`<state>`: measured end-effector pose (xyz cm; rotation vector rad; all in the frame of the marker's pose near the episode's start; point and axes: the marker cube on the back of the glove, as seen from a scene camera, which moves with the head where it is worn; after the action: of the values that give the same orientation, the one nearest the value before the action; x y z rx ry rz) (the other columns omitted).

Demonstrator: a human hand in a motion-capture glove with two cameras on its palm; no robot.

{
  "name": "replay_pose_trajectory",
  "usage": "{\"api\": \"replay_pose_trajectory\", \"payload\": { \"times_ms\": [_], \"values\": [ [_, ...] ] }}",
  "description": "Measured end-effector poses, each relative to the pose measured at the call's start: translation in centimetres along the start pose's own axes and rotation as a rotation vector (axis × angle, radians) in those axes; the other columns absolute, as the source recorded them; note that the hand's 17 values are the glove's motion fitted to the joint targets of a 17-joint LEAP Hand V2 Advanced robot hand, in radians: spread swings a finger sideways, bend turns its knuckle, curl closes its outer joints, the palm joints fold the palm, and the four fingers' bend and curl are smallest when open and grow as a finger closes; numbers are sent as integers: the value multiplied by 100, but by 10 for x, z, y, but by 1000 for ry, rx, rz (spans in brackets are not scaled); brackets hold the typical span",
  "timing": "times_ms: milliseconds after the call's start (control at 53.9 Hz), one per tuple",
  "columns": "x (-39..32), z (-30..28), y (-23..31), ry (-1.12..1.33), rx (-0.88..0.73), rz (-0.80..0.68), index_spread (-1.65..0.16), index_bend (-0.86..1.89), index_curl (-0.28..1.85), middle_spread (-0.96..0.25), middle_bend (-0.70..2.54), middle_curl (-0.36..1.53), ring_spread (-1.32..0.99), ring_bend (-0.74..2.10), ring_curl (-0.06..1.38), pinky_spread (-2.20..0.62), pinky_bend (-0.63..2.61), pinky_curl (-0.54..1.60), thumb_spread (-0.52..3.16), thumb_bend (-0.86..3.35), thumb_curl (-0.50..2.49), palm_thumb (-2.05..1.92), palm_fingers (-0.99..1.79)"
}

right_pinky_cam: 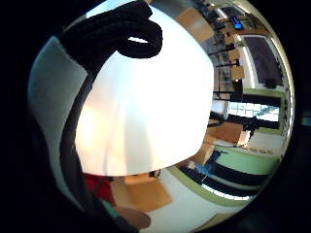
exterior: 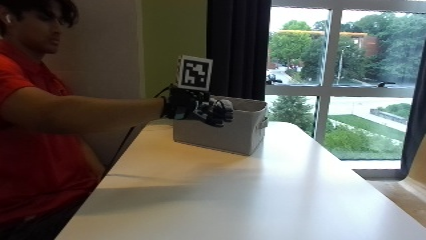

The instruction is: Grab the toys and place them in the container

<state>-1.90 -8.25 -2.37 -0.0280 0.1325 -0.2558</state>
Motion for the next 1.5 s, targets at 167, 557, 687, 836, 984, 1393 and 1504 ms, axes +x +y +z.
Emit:
{"api": "replay_pose_trajectory", "payload": {
  "times_ms": [167,557,687,836,984,1393,1504],
  "values": [
    [17,31,30,12,-42,115,-37,14,33,-10,15,34,0,30,27,5,101,32,117,-4,31,-4,-14],
    [56,80,71,-5,-42,188,-36,14,28,-9,14,29,-2,24,28,6,95,30,118,-4,28,-3,-13],
    [67,84,78,-24,-21,243,-36,15,28,-9,14,28,-2,23,28,5,92,30,118,-3,28,-3,-13],
    [70,91,79,-97,3,261,-36,15,28,-9,14,27,-3,21,29,5,91,30,119,-4,27,-3,-12],
    [71,94,79,-159,10,278,-36,15,28,-9,14,26,-4,21,30,5,90,31,119,-4,27,-3,-11],
    [55,78,75,-133,33,259,-37,16,28,-9,14,24,-5,20,31,6,89,32,119,-4,27,-3,-10],
    [49,72,72,-128,45,249,-37,16,28,-9,15,24,-4,20,32,6,89,32,119,-3,27,-3,-10]
  ]
}}
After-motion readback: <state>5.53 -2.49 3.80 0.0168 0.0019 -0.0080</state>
